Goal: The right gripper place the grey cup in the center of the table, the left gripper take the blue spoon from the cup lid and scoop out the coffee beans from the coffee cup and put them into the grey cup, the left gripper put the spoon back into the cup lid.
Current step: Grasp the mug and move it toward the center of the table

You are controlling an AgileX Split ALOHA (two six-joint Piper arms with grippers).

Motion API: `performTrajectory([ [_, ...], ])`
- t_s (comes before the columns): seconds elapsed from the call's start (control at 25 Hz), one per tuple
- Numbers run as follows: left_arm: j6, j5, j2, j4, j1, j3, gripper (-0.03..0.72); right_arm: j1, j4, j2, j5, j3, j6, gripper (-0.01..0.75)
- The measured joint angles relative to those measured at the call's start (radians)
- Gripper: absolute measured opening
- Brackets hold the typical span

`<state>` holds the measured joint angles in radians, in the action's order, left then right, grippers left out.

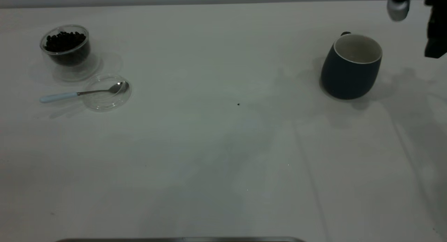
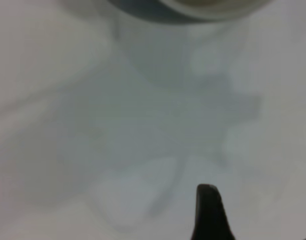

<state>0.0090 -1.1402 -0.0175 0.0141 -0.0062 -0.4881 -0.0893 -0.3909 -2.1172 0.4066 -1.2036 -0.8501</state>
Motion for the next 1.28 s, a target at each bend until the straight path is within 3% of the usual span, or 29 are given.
performTrajectory([
  [0.44, 0.000, 0.000, 0.000, 0.000, 0.000, 0.000, 0.592, -0.004, -0.065, -0.143, -0.167, -0.054, -0.065, 0.462],
  [0.64, 0.000, 0.000, 0.000, 0.000, 0.000, 0.000, 0.592, -0.043, -0.068, -0.161, -0.213, -0.055, -0.088, 0.462],
  [0.84, 0.000, 0.000, 0.000, 0.000, 0.000, 0.000, 0.592, -0.114, -0.066, -0.164, -0.214, -0.055, -0.092, 0.462],
  [1.28, 0.000, 0.000, 0.000, 0.000, 0.000, 0.000, 0.592, -0.343, 0.046, -0.164, -0.267, -0.055, -0.090, 0.462],
])
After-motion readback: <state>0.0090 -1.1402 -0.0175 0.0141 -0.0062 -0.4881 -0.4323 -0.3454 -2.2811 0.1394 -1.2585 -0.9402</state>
